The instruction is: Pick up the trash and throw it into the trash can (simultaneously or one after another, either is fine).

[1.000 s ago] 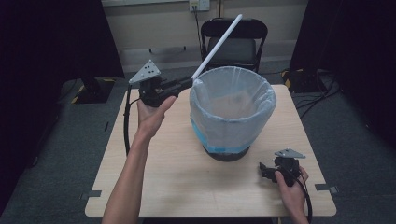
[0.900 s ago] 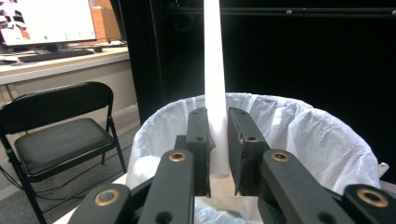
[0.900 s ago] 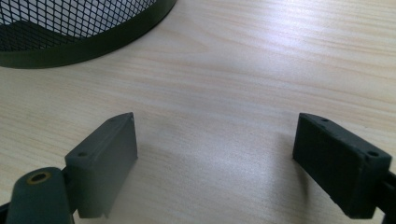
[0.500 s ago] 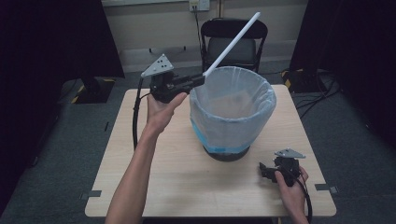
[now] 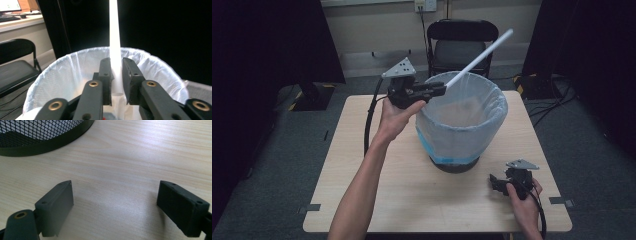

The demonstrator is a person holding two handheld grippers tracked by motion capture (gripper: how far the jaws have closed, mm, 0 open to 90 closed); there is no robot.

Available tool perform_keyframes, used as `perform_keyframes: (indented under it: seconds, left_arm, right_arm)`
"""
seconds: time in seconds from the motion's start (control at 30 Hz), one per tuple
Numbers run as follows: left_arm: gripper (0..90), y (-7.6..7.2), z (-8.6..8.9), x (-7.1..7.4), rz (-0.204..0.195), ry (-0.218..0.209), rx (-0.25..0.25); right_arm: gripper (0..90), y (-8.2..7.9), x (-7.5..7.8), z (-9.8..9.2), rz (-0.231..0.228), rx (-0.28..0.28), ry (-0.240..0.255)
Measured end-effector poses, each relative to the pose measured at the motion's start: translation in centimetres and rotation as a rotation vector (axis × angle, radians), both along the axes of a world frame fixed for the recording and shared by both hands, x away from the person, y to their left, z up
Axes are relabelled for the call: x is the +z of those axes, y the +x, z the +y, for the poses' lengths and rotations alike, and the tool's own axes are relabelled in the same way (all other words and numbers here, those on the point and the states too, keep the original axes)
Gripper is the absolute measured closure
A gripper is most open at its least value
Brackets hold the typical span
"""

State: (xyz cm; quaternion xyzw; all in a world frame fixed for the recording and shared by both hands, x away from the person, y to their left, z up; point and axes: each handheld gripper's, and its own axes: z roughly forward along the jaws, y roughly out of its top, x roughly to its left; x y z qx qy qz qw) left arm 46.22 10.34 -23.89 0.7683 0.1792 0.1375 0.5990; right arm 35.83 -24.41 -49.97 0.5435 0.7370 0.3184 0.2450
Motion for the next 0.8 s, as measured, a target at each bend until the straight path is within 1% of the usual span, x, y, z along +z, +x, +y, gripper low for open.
perform_keyframes:
  seconds: [0.03, 0.1, 0.2, 0.3, 0.4, 0.5, 0.53, 0.6, 0.73, 0.8]
  left_arm:
    - [69.9, 0.0, 0.0, -0.1, -0.001, -0.005, 0.004]
    - [59.5, 0.1, 0.0, -0.1, 0.010, -0.025, 0.016]
    - [51.9, 0.1, 0.1, 0.0, 0.009, -0.029, 0.025]
    - [44.1, 0.1, 0.3, 0.0, 0.008, -0.037, 0.045]
    - [39.5, 0.1, 0.7, 0.0, 0.004, -0.047, 0.059]
    - [37.1, 0.0, 0.9, -0.2, -0.011, -0.041, 0.091]
    - [35.5, 0.0, 1.0, -0.2, -0.010, -0.047, 0.098]
    - [32.2, 0.0, 1.3, -0.3, -0.010, -0.047, 0.104]
    - [23.5, -0.3, 1.8, -0.5, -0.026, -0.036, 0.136]
    - [21.6, -0.3, 2.1, -0.6, -0.022, -0.040, 0.146]
  right_arm:
    - [12.9, 0.0, 0.0, 0.0, 0.000, 0.000, 0.000]
    - [12.9, 0.0, 0.0, 0.0, 0.000, 0.000, 0.000]
    - [12.9, 0.0, 0.0, 0.0, 0.000, 0.000, 0.000]
    - [12.9, 0.0, 0.0, 0.0, 0.000, -0.001, 0.000]
    - [12.9, 0.0, 0.0, 0.0, 0.000, 0.000, 0.000]
    - [12.9, 0.0, 0.0, 0.0, 0.000, 0.000, 0.000]
    - [12.9, 0.0, 0.0, 0.0, 0.000, 0.000, 0.000]
    - [12.9, 0.0, 0.0, 0.0, 0.000, 0.000, 0.000]
    - [12.9, 0.0, 0.0, 0.0, 0.000, 0.000, 0.000]
    - [12.9, 0.0, 0.0, 0.0, 0.000, 0.000, 0.000]
